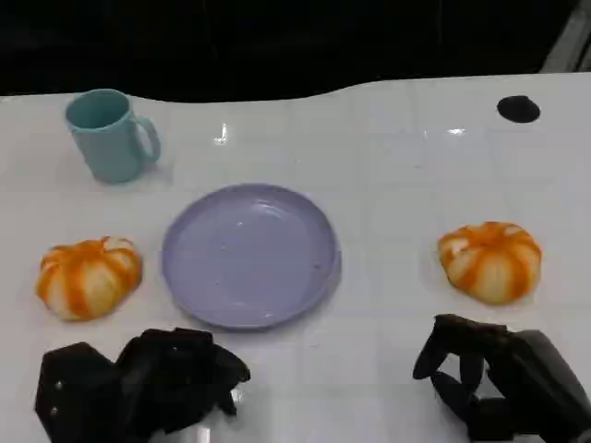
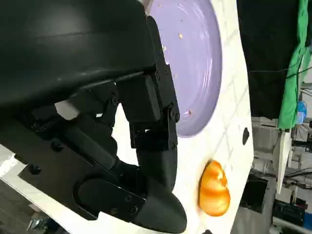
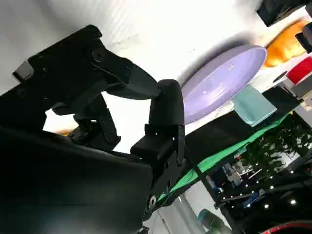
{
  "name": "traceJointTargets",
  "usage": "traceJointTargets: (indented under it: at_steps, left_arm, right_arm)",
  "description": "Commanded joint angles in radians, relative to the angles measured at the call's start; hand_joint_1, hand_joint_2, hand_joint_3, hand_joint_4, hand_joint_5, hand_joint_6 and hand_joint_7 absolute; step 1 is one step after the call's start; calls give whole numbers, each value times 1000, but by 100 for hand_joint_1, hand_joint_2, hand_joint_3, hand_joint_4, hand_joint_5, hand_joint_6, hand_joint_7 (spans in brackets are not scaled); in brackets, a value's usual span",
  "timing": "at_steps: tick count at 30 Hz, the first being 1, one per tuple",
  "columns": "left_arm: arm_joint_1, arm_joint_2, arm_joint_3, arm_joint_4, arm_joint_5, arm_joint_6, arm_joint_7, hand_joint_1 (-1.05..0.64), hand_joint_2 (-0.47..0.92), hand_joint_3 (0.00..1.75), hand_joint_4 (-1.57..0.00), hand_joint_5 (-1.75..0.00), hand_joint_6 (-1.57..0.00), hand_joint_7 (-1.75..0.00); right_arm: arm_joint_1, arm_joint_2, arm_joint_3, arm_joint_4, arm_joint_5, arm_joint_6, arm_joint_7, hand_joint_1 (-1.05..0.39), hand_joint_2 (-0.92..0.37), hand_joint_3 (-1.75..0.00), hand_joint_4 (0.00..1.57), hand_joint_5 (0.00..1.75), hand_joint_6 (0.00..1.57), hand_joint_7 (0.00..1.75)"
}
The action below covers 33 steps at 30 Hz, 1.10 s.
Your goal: Grasp the bread from the table and place it into the plate.
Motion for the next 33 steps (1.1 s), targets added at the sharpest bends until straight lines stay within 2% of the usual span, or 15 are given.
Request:
traceJointTargets:
  at_steps: [1,27,33]
  left_arm:
    - [7,11,6,-1,-3,5,-1,-105,62,29,-88,-152,-147,-49]
    - [9,12,7,-6,-5,7,-2,-105,63,27,-88,-153,-147,-48]
    - [9,15,8,-5,-4,2,-5,-105,63,26,-88,-153,-148,-48]
  right_arm:
    - [-1,-11,-3,7,0,-5,-12,-35,-50,-107,81,175,71,144]
    - [0,-11,-4,-1,4,3,-2,-36,-51,-105,81,175,70,145]
    - [-1,-7,-9,-4,18,-19,-9,-34,-51,-105,78,175,73,137]
